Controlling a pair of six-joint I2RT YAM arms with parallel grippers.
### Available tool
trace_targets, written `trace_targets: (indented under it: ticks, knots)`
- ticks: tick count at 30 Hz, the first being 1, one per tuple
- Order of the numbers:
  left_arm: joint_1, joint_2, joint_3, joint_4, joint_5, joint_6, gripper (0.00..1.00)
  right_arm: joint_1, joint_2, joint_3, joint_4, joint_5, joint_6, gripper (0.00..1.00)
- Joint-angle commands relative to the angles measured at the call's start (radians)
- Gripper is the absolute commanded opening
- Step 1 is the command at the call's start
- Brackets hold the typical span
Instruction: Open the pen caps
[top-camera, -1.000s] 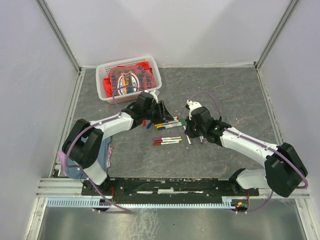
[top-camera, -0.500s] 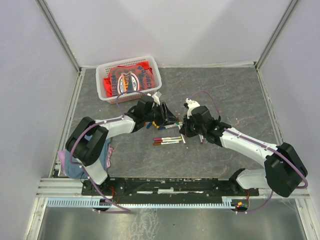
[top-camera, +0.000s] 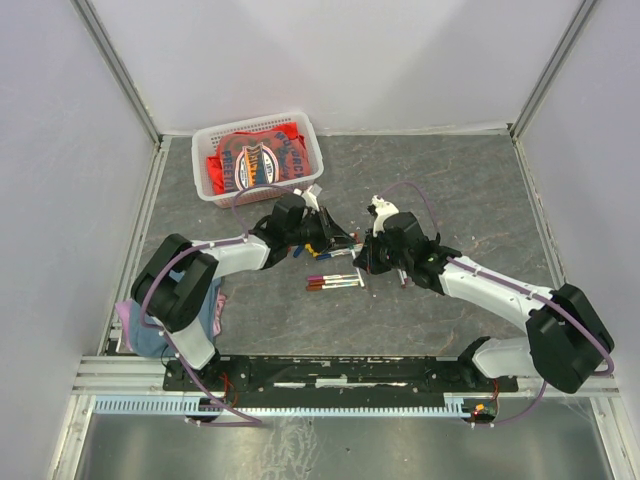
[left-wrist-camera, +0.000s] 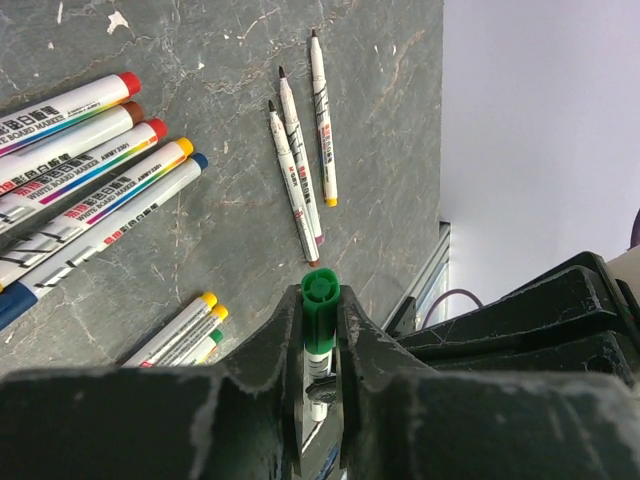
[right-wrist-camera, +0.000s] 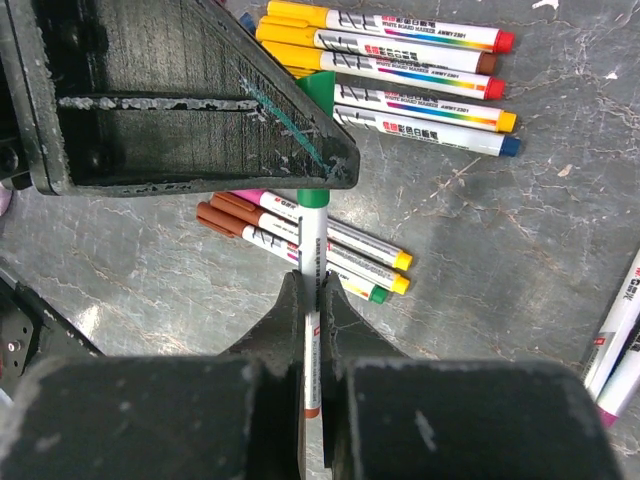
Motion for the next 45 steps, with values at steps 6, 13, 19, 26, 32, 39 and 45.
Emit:
trace_targets:
  ticks: [6,13,19,26,32,39,45]
  knots:
    - [-0.004,-0.007,-0.034,0.126,0.059,-0.028,0.03,0.001,-0.011,-0.015,0.064,-0.01,0.02,0.23]
    - [-0.004,-0.021,-0.052,0.233,0.136,-0.036,0.03,-0.026,-0.009,-0.041,0.116,-0.055,0.051,0.34]
    - [-0.004,-0.013,-0.061,0.32,0.183,-0.065,0.03,-0.051,0.015,-0.07,0.176,-0.104,0.07,0.1]
    - [-0.002,0.028,0.005,0.172,0.038,-0.047,0.03,-0.054,0.031,-0.057,0.095,-0.011,0.03,0.01]
    - [-0.006,0.027,0.154,-0.131,-0.447,-0.006,0.03,0.0,0.081,-0.002,-0.081,0.251,-0.036,0.01]
    - [-0.007,0.091,0.292,-0.162,-0.527,0.02,0.03,0.031,0.078,0.0,-0.135,0.34,-0.059,0.01]
    - [0.039,0.074,0.222,0.067,-0.341,0.095,0.03,0.004,0.004,-0.064,-0.029,0.193,-0.028,0.01]
